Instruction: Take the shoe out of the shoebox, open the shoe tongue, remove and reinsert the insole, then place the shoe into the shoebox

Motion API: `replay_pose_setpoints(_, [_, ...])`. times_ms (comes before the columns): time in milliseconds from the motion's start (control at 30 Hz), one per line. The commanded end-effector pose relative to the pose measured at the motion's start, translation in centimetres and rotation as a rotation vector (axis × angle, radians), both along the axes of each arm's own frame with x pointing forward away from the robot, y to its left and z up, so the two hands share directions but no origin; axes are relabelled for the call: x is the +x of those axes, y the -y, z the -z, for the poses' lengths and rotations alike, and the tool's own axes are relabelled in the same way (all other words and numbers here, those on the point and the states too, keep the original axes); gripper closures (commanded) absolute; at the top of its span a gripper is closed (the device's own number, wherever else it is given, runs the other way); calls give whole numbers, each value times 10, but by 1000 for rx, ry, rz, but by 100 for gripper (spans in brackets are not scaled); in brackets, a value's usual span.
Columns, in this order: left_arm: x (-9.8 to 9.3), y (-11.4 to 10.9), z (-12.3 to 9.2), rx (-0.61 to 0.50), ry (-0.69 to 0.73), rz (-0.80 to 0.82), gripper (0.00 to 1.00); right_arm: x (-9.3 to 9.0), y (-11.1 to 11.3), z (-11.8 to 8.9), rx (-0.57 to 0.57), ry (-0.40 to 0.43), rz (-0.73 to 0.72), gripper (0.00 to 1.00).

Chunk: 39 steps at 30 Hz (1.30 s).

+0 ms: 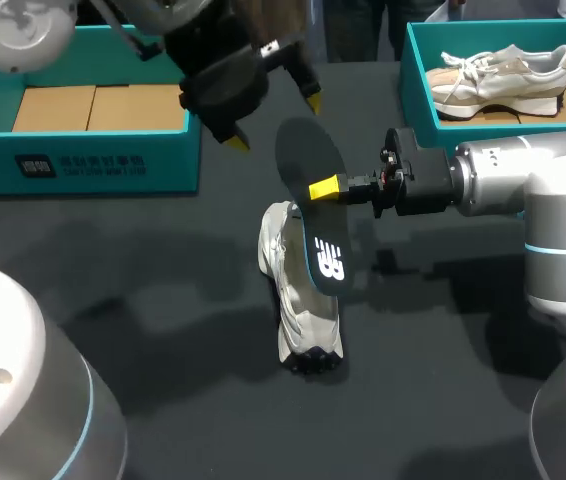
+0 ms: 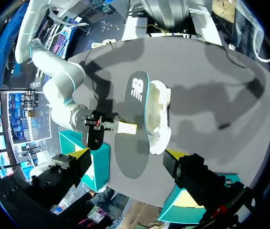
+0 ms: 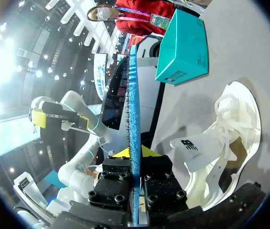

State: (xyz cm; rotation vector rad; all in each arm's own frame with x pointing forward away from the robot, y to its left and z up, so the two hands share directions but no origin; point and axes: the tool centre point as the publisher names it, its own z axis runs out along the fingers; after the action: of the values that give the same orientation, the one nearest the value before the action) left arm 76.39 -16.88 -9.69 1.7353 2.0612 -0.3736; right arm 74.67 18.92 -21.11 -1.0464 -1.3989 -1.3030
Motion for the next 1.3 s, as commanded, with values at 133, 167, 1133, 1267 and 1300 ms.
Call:
replay_pose_setpoints(133, [-2, -11, 15, -430, 133, 44, 0, -1, -1, 0, -1, 0, 1, 100])
replay_pose_setpoints(167, [-1, -11, 17, -444, 145, 44, 0, -1, -1, 0, -1, 0, 1, 100])
replay_pose_setpoints(1133, [8, -33, 44, -781, 156, 105, 0, -1, -1, 0, -1, 0, 1, 100])
replay_pose_setpoints(1267, [8, -33, 44, -781, 156, 105, 0, -1, -1, 0, -1, 0, 1, 100])
replay_pose_setpoints(1300, [8, -33, 44, -781, 156, 105, 0, -1, -1, 0, -1, 0, 1, 100])
